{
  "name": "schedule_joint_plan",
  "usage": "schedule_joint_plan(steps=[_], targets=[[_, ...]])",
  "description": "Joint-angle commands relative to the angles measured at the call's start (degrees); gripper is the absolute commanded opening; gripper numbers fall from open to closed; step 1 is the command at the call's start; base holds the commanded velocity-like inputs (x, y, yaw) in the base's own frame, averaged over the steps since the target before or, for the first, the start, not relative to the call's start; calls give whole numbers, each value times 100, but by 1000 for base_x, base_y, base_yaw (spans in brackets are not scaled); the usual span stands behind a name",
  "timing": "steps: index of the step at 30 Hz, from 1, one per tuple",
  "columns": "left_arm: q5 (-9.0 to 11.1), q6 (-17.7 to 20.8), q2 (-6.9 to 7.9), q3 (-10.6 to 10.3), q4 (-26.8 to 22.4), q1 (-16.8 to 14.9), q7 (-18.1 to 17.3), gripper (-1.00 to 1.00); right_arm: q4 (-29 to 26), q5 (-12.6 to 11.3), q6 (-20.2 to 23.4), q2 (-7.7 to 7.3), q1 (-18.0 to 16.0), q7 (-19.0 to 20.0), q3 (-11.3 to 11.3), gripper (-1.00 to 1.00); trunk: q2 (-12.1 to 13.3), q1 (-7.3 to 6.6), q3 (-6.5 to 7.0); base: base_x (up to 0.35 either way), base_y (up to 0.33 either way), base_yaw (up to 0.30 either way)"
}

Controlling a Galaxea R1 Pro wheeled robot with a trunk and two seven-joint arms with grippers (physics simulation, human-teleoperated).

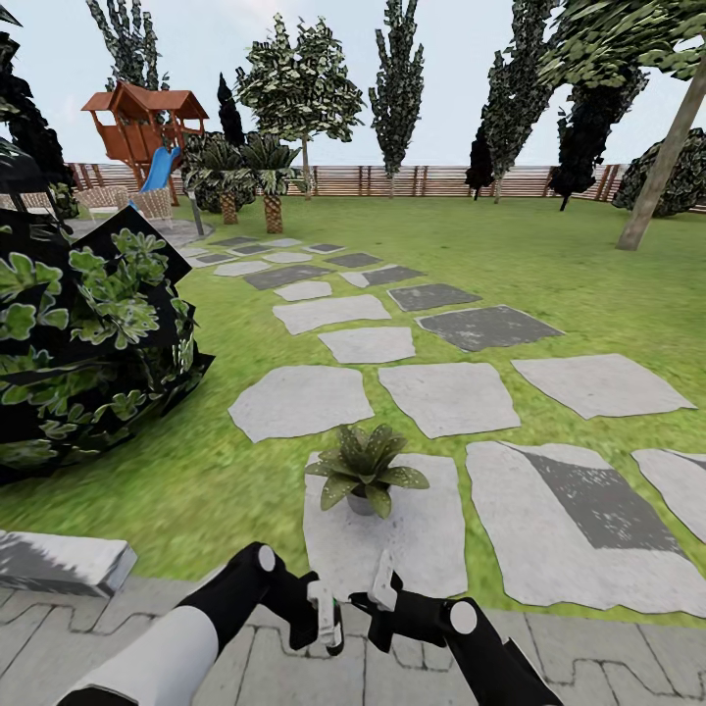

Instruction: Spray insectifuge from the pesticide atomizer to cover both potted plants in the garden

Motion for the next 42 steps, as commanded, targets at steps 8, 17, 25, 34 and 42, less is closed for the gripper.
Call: schedule_joint_plan(steps=[8,17,25,34,42], targets=[[58,-22,-3,-41,-82,-1,-11,-100,-8,55,-33,-2,-2,2,-8,-100,-2,-1,-5,0,0,0],[88,-30,-125,-41,-85,-1,-14,-100,-8,55,-33,-9,-2,-6,-8,-100,-2,-1,-5,0,0,0],[89,-30,-175,-41,-85,-1,-12,-100,0,55,-33,-9,-2,-7,-8,-100,-2,-1,-5,0,0,0],[84,-29,-243,-41,-85,-1,-11,-100,0,55,-33,-9,-2,-7,-8,-100,-2,-1,-5,0,0,0],[77,-22,-180,-28,-66,-1,-11,-100,1,56,-33,-12,-2,-7,-8,-100,-2,-1,-5,0,0,0]])
